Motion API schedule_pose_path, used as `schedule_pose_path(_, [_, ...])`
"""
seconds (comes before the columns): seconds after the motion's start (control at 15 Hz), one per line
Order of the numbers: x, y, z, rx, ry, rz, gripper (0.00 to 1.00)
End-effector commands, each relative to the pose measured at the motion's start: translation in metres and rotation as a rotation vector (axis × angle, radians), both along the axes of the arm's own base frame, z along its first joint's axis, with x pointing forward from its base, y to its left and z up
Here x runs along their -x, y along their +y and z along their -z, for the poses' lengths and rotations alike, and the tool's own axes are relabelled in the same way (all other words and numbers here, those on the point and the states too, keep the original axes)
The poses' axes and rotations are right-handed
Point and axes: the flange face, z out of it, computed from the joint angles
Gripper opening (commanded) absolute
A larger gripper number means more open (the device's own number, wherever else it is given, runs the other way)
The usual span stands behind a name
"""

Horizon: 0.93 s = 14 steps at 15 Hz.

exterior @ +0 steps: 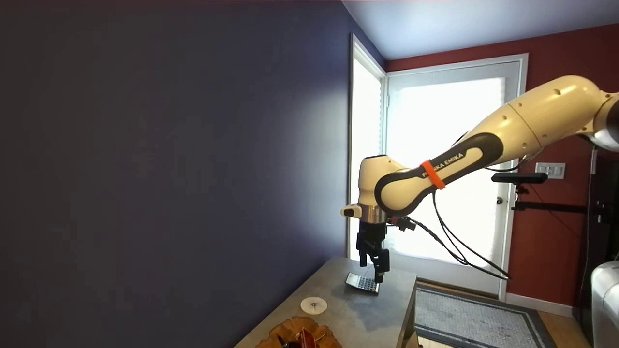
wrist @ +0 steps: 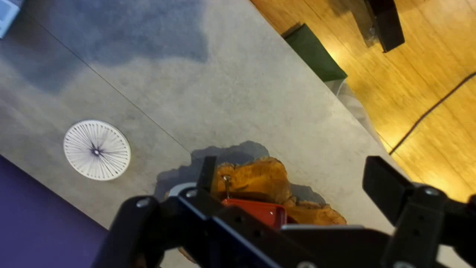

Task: Put the toy cart and the sunglasses on the table

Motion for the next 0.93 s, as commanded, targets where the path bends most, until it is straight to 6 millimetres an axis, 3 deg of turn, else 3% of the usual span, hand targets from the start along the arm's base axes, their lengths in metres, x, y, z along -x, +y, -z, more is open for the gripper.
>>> schedule_pose_path(0.0, [-0.027,-0.002,0.023,-0.174,0.039,-0.083,1.00])
schedule_pose_path(0.2, [-0.033,-0.010,0.043,-0.292,0.096,-0.197,1.00])
schedule_pose_path(0.27, [-0.023,-0.004,0.037,-0.226,0.074,-0.132,1.00])
schedule_pose_path(0.4, [-0.026,-0.009,0.045,-0.232,0.086,-0.135,1.00])
schedule_pose_path(0.73, [-0.025,-0.004,0.042,-0.232,0.082,-0.139,1.00])
schedule_pose_path(0.87, [-0.033,0.003,0.051,-0.283,0.056,-0.118,1.00])
